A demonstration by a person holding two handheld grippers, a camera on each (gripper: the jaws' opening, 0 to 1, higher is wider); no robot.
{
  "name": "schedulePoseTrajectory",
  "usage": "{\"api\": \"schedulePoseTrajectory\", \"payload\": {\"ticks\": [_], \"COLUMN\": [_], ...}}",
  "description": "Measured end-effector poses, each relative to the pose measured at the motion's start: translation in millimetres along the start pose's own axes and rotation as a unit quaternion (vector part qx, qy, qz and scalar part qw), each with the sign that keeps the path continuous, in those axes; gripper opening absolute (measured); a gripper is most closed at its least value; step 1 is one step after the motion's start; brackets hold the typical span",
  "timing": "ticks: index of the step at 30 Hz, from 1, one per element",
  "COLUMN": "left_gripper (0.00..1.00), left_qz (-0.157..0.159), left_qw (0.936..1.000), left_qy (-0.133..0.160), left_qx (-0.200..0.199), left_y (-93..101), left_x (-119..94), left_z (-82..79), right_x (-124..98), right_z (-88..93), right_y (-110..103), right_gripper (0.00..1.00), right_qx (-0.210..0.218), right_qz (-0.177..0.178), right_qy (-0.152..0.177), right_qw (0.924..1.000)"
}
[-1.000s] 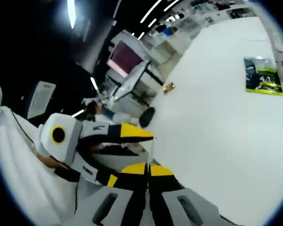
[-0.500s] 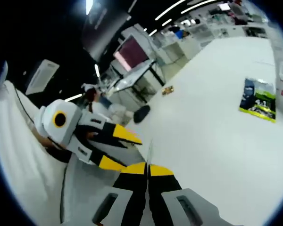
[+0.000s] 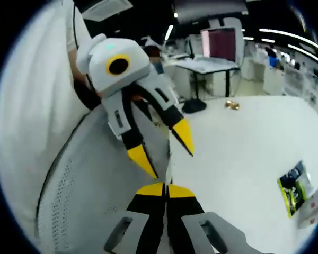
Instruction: Arrange the skincare products in the storage area until every visible bottle or jar stands upright without overlapping.
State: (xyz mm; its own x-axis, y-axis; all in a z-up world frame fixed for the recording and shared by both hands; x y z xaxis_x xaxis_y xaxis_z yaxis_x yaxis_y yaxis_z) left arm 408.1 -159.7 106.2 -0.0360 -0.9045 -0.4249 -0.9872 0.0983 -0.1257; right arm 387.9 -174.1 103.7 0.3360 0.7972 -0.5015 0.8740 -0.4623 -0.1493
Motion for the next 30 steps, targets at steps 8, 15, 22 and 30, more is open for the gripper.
{"api": "schedulePoseTrajectory", "payload": {"ticks": [8, 15, 22, 30], "left_gripper": [0.09, 0.00, 0.00, 0.00], "left_qz": [0.014, 0.010, 0.011, 0.004], "left_qw": [0.9998, 0.9997, 0.9983, 0.9947], "left_qy": [-0.013, -0.018, -0.016, -0.006], "left_qx": [-0.003, -0.013, -0.054, -0.102], "left_y": [4.6, 3.3, 2.1, -4.3], "left_x": [-1, -3, -5, -8], "left_z": [4.2, 6.6, 7.3, 7.0], "right_x": [1, 0, 1, -3], "right_z": [-9.8, -10.0, -9.3, 0.4], "right_y": [0, 8, 10, 17], "right_gripper": [0.00, 0.00, 0.00, 0.06], "right_qx": [-0.029, 0.013, 0.061, 0.125], "right_qz": [-0.005, 0.023, 0.033, 0.068], "right_qy": [0.013, 0.026, 0.045, 0.040], "right_qw": [0.9995, 0.9993, 0.9966, 0.9890]}}
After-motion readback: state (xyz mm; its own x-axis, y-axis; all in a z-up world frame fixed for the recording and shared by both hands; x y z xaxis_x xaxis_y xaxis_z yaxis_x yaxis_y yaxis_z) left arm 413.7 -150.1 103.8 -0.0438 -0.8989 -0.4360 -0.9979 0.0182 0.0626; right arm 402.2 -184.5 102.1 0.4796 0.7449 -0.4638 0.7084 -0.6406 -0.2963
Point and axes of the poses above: the point that each gripper's makers call its tool centre point, and the gripper's own axes: x roughly forward along the fingers, y roughly to its right, z roughly out of its underside, the point moved 1 cm from there along -x, roughly backward along the fingers, and after that the axes turned 12 degrees about y, right-handed, at the moved point
